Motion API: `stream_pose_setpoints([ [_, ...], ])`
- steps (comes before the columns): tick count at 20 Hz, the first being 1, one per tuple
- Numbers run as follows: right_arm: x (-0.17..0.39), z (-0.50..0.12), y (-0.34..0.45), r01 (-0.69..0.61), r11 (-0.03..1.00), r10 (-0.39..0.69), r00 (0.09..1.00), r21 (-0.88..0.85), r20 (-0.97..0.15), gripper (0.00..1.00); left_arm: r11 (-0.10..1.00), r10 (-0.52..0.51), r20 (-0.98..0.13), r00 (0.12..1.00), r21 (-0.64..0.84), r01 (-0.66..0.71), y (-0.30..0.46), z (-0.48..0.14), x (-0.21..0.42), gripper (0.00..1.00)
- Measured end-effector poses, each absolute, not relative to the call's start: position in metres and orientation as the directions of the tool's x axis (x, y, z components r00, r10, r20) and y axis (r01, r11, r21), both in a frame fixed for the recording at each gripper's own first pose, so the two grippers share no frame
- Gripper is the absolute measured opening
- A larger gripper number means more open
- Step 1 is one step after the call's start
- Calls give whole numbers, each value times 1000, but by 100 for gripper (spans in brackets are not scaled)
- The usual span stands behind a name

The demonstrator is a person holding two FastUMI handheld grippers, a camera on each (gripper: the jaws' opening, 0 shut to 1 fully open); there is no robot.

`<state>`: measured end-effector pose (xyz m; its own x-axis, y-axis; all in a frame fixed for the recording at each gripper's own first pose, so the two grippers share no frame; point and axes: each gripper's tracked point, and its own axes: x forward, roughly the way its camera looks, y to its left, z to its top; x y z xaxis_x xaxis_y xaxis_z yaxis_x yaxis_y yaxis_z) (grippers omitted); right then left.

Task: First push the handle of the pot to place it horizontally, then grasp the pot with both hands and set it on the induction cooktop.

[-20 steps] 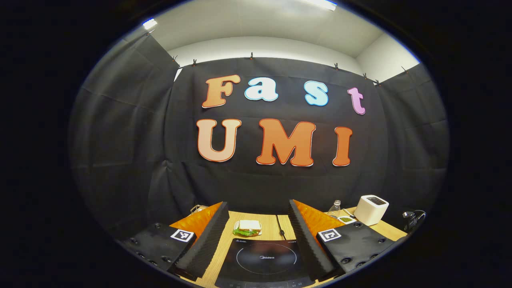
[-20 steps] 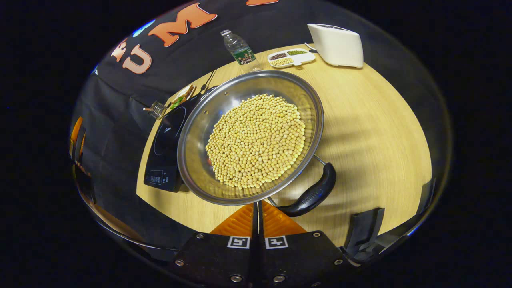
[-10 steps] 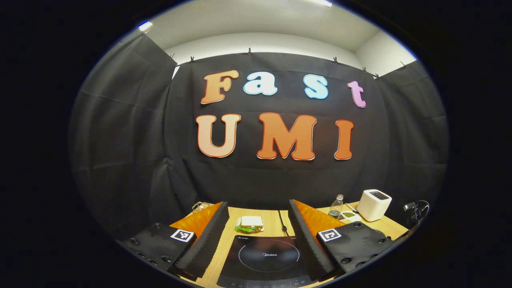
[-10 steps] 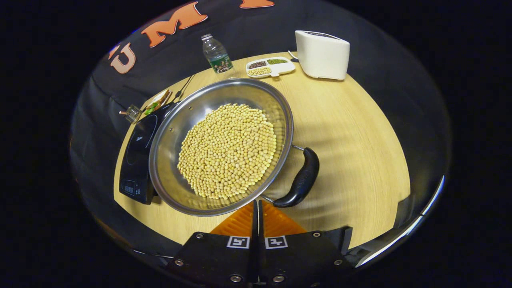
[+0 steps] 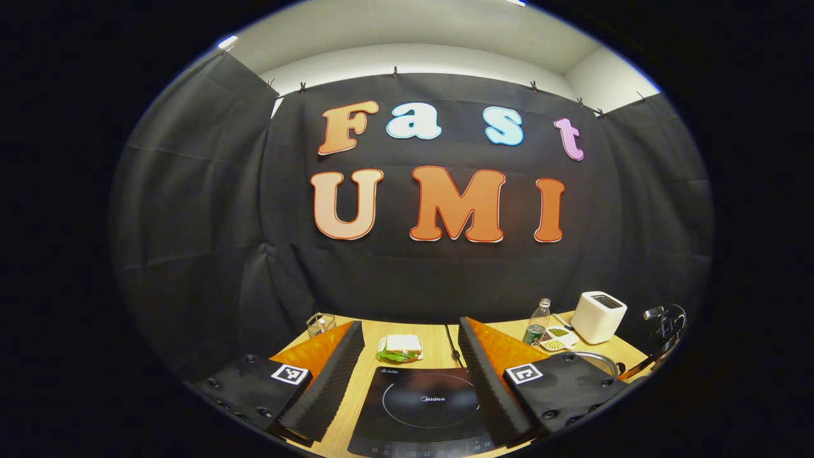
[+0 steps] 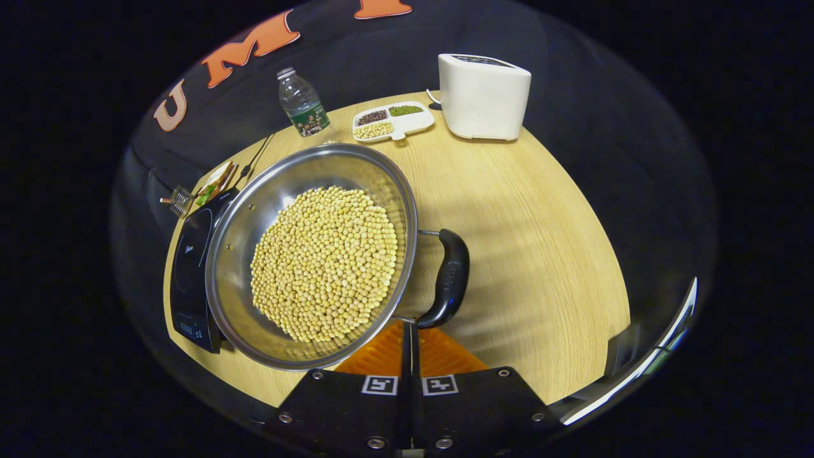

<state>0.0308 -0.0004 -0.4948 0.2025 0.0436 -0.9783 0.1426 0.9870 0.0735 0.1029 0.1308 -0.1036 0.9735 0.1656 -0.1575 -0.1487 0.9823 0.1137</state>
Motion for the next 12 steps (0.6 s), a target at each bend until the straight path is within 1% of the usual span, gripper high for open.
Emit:
stream_pose_setpoints([
  [6,51,-502,-16,184,982,10,210,50,-978,0,985,128,-192,973,136,-103,115,-124,109,97],
  [12,77,-510,-29,170,985,-32,236,9,-971,0,980,82,-248,965,197,-32,91,-150,115,97],
])
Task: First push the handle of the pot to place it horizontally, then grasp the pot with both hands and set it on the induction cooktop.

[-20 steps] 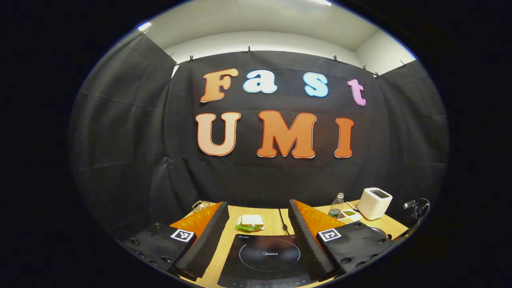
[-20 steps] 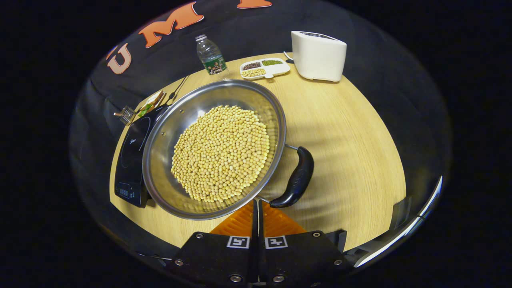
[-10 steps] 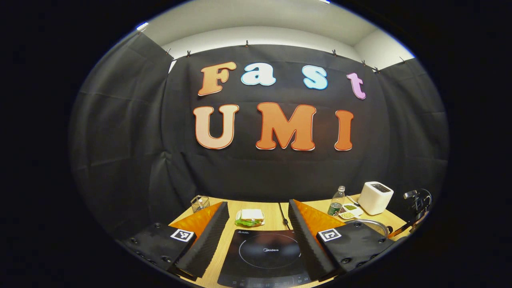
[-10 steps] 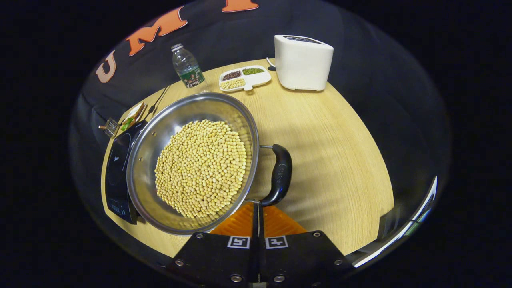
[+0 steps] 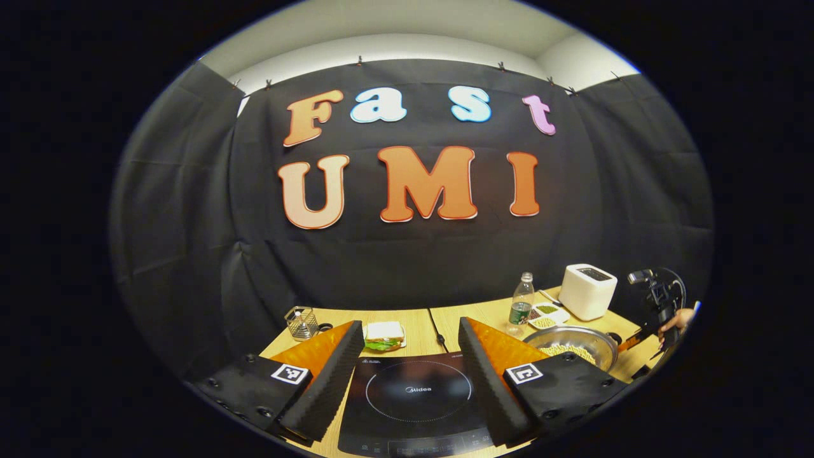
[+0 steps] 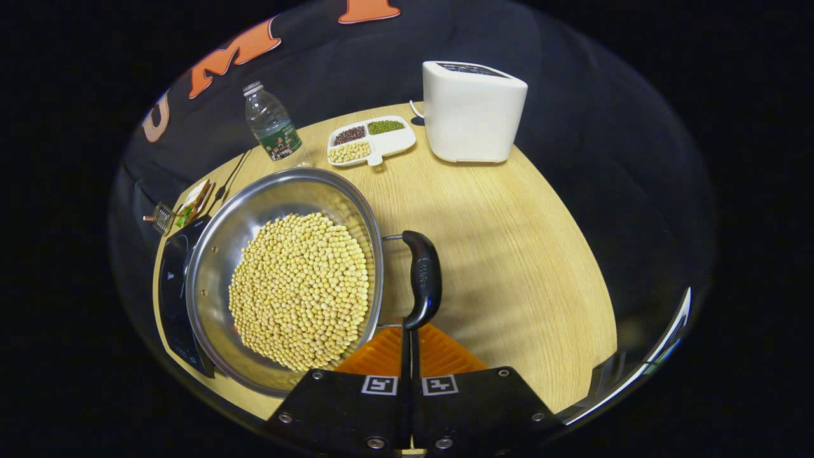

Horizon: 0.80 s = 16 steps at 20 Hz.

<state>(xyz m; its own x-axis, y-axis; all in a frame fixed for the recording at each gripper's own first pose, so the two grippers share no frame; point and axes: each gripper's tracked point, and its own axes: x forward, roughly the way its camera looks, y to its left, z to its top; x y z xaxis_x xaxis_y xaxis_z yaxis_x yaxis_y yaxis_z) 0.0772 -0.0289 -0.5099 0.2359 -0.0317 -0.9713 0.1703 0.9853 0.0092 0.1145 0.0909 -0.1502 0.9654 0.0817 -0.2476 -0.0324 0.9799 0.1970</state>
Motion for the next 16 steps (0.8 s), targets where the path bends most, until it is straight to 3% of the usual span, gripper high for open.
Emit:
stream_pose_setpoints([
  [10,102,-508,-41,158,987,-65,281,-21,-957,0,984,-8,-407,913,161,80,44,-221,131,98],
  [16,115,-466,-34,87,996,-22,373,12,-928,0,991,-90,-569,818,32,131,1,-277,142,94],
])
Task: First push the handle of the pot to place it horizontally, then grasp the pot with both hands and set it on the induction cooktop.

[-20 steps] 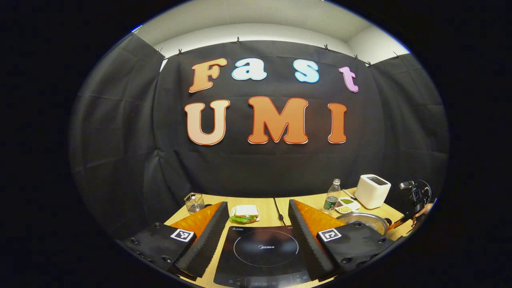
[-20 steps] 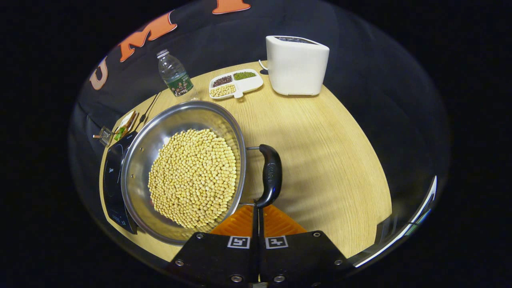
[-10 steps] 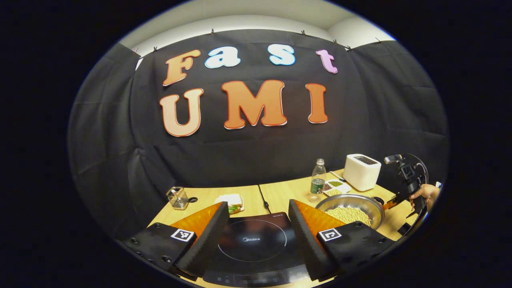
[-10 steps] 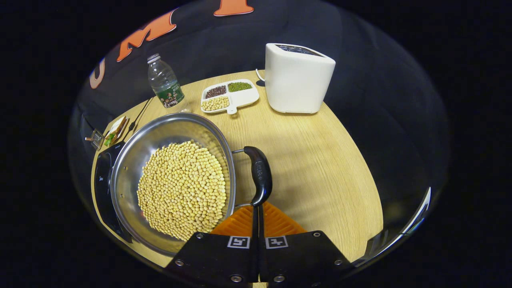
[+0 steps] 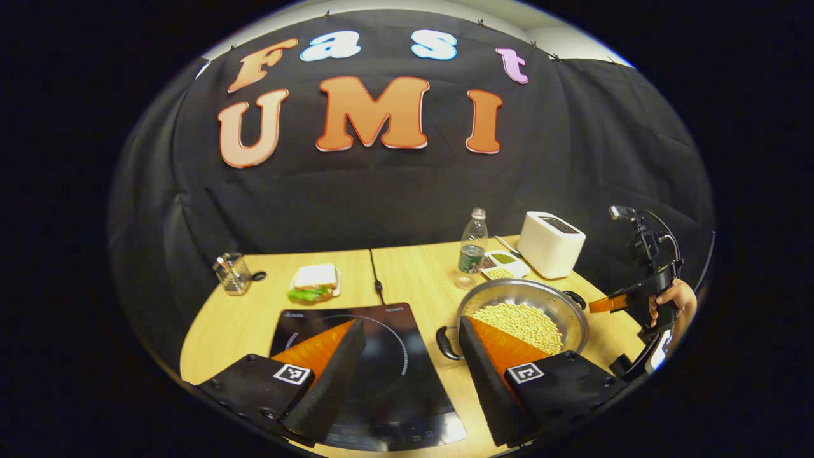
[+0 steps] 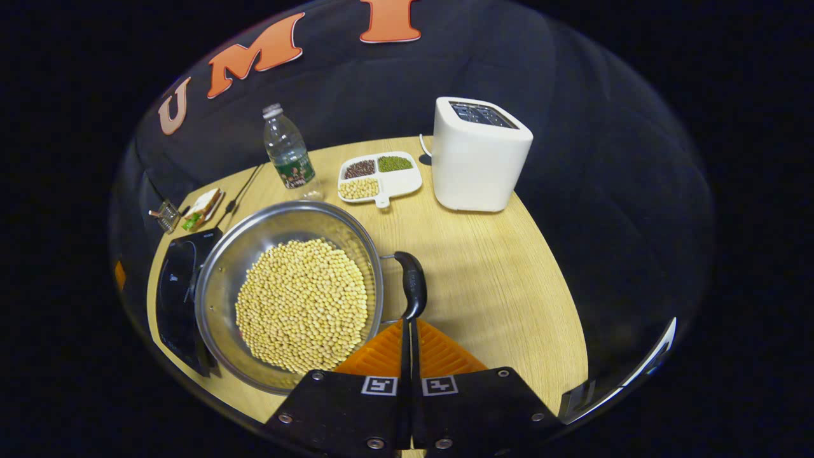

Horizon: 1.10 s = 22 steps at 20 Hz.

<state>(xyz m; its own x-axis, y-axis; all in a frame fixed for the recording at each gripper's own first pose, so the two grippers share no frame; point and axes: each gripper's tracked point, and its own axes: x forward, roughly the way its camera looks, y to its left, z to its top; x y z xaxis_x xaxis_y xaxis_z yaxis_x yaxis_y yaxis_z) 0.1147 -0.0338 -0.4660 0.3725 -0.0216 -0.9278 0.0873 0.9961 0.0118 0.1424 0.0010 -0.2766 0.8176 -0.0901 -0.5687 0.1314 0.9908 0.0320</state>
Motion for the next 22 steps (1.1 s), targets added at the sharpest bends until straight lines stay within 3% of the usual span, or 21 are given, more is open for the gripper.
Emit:
stream_pose_setpoints([
  [2,117,-463,-27,61,997,12,368,37,-930,4,990,-110,-632,767,-5,138,-11,-298,145,95],
  [8,122,-479,-25,48,999,-7,352,10,-936,51,987,-158,-808,567,-111,117,-41,-374,148,99],
  [12,127,-485,-29,64,998,-22,345,0,-938,72,995,-96,-849,520,-62,83,-34,-410,164,95],
  [16,130,-496,-33,63,998,-38,330,-18,-943,76,996,-87,-869,486,-66,60,-32,-436,174,96],
  [17,131,-499,-33,63,998,-42,326,-22,-945,72,995,-92,-855,511,-64,72,-33,-435,178,94],
  [19,131,-503,-34,65,998,-47,321,-28,-946,76,994,-108,-857,503,-76,83,-44,-438,181,90],
  [22,132,-510,-34,66,997,-53,316,-33,-947,76,995,-87,-861,500,-51,84,-46,-451,184,93],
])
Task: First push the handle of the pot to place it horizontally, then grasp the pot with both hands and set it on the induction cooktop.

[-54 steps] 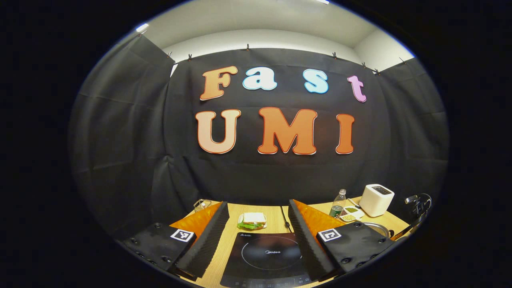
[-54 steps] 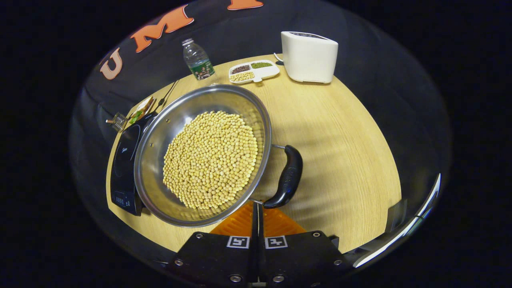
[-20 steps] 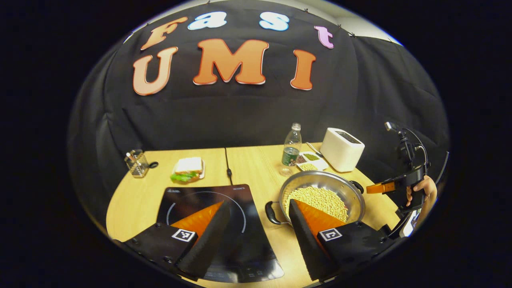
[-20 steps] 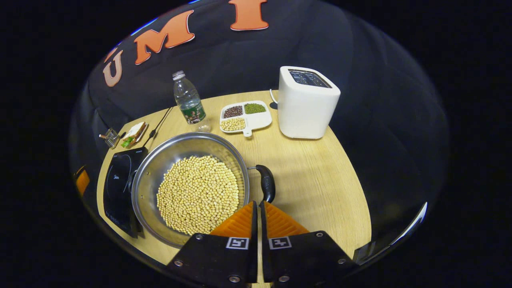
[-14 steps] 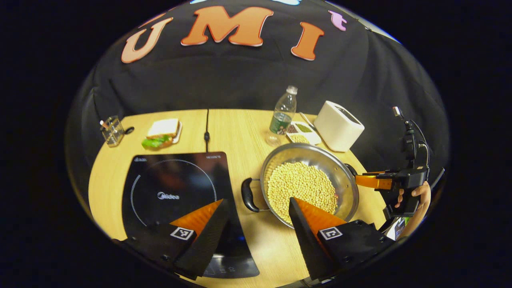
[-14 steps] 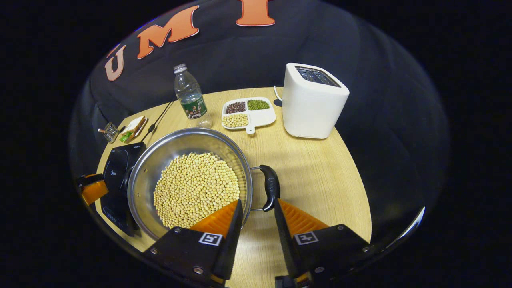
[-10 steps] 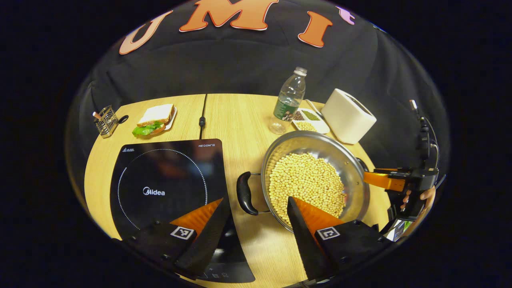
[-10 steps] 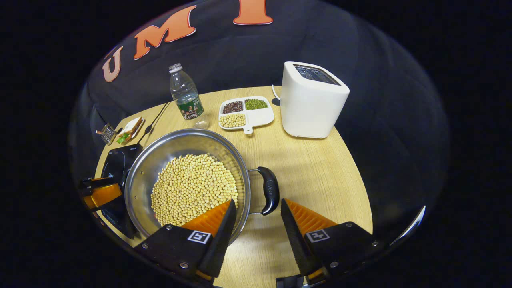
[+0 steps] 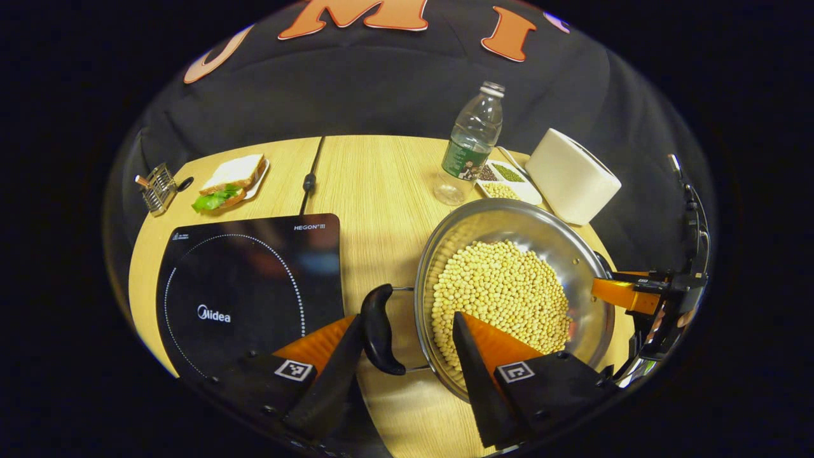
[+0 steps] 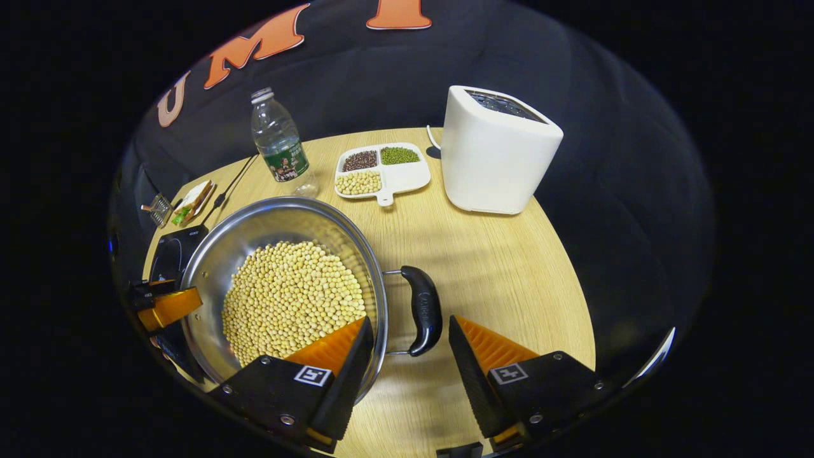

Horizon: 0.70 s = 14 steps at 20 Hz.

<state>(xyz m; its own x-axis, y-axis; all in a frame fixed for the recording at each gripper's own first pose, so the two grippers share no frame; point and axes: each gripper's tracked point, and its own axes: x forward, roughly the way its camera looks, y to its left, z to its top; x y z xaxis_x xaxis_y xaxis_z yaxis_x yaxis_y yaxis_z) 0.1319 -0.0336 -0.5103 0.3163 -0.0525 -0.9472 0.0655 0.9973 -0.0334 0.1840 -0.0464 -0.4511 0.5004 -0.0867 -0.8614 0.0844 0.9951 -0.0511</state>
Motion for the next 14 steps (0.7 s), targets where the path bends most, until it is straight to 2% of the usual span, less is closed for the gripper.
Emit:
stream_pose_setpoints([
  [3,132,-516,-33,57,996,-78,313,-64,-947,76,994,-94,-843,530,-54,90,-51,-453,191,87],
  [4,133,-519,-29,61,996,-82,313,-66,-946,76,994,-100,-835,541,-58,95,-54,-455,195,93],
  [6,133,-524,-23,73,995,-92,309,-73,-947,72,996,-76,-820,567,-39,77,-55,-460,199,91],
  [7,131,-527,-22,72,994,-98,308,-79,-946,77,997,-67,-818,571,-29,76,-56,-464,202,84],
  [10,131,-528,-25,71,994,-96,315,-78,-944,71,996,-5,-812,584,50,78,-49,-482,206,83],
  [11,131,-526,-25,72,994,-96,319,-77,-943,71,994,12,-790,613,74,76,-46,-480,212,83],
  [13,130,-523,-24,65,995,-94,330,-76,-939,69,995,31,-771,636,87,57,-46,-480,215,77],
  [14,129,-523,-23,62,995,-95,336,-79,-937,67,995,30,-761,648,86,55,-46,-481,219,77],
])
